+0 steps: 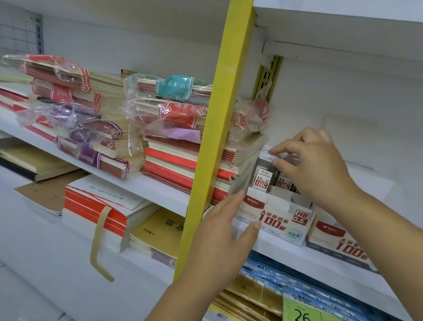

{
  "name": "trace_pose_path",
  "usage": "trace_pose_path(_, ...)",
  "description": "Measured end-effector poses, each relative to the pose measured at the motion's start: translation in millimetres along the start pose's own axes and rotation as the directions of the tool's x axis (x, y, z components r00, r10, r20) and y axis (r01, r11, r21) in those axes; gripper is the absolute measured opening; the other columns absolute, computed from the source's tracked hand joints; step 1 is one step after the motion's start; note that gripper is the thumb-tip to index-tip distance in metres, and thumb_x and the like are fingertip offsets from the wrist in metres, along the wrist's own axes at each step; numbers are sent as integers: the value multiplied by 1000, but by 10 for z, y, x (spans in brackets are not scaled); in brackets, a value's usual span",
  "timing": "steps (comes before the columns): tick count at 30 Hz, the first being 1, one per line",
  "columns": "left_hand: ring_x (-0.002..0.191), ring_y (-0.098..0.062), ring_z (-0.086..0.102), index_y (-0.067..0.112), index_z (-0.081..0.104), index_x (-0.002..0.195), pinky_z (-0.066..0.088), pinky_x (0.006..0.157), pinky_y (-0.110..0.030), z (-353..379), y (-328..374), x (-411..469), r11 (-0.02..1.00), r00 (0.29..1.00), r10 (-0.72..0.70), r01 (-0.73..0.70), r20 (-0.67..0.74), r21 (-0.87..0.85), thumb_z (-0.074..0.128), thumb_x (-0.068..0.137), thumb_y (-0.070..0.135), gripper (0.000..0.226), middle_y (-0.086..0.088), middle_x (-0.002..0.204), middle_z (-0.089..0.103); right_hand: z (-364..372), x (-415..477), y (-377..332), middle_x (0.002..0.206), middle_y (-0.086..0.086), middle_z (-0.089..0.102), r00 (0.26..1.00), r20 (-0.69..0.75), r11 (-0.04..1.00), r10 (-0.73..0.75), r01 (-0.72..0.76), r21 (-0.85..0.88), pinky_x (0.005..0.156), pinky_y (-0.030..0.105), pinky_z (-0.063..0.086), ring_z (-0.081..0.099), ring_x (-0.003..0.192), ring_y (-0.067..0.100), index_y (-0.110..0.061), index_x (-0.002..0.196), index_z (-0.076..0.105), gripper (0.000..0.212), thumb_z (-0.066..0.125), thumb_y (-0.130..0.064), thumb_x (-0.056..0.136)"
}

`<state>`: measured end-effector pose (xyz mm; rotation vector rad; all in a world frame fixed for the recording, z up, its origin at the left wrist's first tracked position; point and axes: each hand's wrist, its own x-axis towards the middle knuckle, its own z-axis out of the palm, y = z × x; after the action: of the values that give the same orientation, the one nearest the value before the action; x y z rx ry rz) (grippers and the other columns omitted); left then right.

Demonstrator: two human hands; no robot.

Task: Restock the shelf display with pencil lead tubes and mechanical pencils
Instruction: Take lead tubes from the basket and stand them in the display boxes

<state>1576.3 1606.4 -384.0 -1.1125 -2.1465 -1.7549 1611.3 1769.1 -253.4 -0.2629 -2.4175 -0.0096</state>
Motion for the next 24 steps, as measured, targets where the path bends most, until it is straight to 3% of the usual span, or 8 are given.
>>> trace_pose_path(4,114,32,34,50,44,140,33,95,1,-35,51,-52,1000,999,19,-18,40,-26,63,97,29,51,53,118,42,-130,-96,-57,101,-7,48,998,56,998,-9,13,-58,85,28,30,34,105,14,-36,129,59,33,53,-36,97)
trace_pose_path(6,121,26,36,51,45,134,33,96,1,-44,94,-143,998,999,54,-55,-3,-13,62,97,25,48,51,124,42,-258,-298,-108,105,-8,52,1000,-31,999,-5,7,39,86,26,28,34,105,9,-32,129,59,32,50,-30,98)
trace_pose_path(8,126,10,43,40,51,137,38,102,-8,-34,103,-275,998,996,53,-51,-77,29,63,97,22,46,32,134,47,-386,-644,-159,100,-13,58,989,-148,978,12,19,207,82,24,34,44,98,6,-30,118,64,24,51,-23,98)
trace_pose_path(10,117,2,50,33,55,133,46,98,-15,-20,78,-471,996,995,69,-64,-77,67,64,95,19,41,22,125,51,-455,-1116,-204,90,-18,63,987,-146,893,65,8,449,72,16,43,54,84,4,-32,107,66,19,54,-21,97)
trace_pose_path(14,106,-4,55,28,56,134,51,91,-28,62,-244,-1043,977,948,-31,-38,317,211,64,95,21,40,12,124,51,-144,-2109,-61,81,-6,66,965,187,754,185,-262,603,63,22,48,61,70,10,-40,102,65,20,58,-22,94)
trace_pose_path(16,111,-10,56,25,50,140,49,93,-29,120,-536,-1439,935,814,-198,-11,546,354,62,97,27,45,3,136,48,253,-2649,127,85,-4,67,849,453,703,273,-497,508,73,32,51,65,80,16,-38,108,63,21,57,-22,95)
trace_pose_path(19,125,-20,52,18,44,146,42,100,-29,277,-1021,-2038,865,596,-430,56,678,499,62,98,28,52,-4,143,45,942,-3572,355,108,0,62,552,747,619,370,-746,245,77,34,49,63,93,22,-26,124,58,27,54,-24,97)
trace_pose_path(24,111,-18,53,20,55,132,32,84,-17,724,-1649,-2738,788,472,-613,309,633,533,66,95,24,39,1,121,48,1822,-4754,483,115,-3,66,286,856,568,431,-823,-11,80,27,52,63,93,12,-26,119,61,26,61,-26,93)
